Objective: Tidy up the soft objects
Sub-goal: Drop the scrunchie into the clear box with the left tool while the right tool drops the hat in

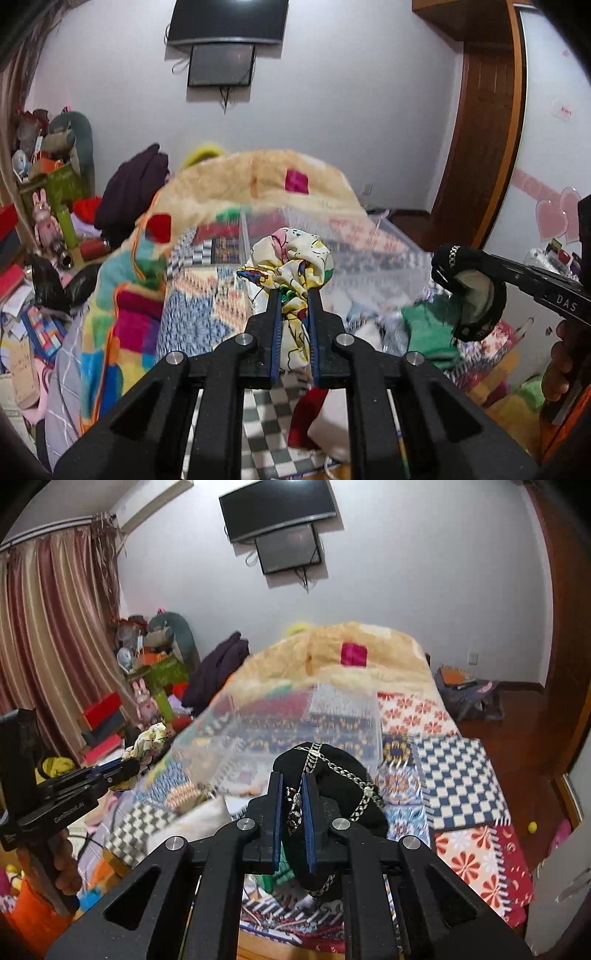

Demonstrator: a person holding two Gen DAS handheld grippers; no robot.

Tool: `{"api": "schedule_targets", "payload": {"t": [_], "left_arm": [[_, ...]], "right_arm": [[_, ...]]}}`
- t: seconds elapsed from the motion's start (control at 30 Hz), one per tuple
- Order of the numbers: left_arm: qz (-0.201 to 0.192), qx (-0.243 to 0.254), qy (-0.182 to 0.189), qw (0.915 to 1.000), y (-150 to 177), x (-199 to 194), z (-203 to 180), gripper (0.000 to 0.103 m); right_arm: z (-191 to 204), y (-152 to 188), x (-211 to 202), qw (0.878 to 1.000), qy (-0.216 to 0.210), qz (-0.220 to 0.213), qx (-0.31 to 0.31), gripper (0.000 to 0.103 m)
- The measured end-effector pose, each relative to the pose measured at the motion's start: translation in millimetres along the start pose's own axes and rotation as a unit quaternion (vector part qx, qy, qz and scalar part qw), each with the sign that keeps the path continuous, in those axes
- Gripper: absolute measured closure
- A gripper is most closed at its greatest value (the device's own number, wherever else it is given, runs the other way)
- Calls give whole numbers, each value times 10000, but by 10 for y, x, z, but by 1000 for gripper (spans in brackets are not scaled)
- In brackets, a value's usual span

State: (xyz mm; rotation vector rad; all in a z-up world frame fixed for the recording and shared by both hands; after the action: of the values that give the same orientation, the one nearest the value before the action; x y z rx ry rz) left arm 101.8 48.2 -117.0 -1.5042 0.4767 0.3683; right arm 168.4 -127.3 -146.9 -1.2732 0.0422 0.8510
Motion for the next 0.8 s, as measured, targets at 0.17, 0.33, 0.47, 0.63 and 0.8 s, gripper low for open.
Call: {"api": "schedule_targets", "payload": {"t": [0.17, 0.33, 0.47, 0.63, 0.8], "left_arm": [[-220, 50, 74, 9997, -242, 22, -38, 91], [-265, 94, 168, 9995, -454, 168, -50, 91], [-163, 206, 164, 9995, -567, 373, -58, 91], [158, 274, 205, 9993, -593, 707, -73, 91], [601, 287, 254, 9975, -550, 1094, -71, 91]], "right_arm": [[6, -259, -67, 9994, 77, -344, -57, 94], [49, -514, -135, 9974, 30, -708, -96, 94], [107, -697, -57, 9960, 53, -870, -192, 94], [152, -843, 236, 9957, 164, -863, -299, 94], [178, -842, 543, 9958, 379, -689, -467, 94]]}}
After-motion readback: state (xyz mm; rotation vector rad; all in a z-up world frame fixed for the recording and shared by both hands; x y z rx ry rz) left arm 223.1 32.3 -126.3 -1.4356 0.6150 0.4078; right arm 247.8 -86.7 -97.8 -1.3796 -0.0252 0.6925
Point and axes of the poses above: each gripper's, at about its wrist camera, not at the fingertips, and x roughly the way its jaws point, z to its left, y to its underside, the point moved 7 cm from there along x, roughly the way its jaws point, and after that the axes turned 8 degrees about x, right-handed, at the moved point
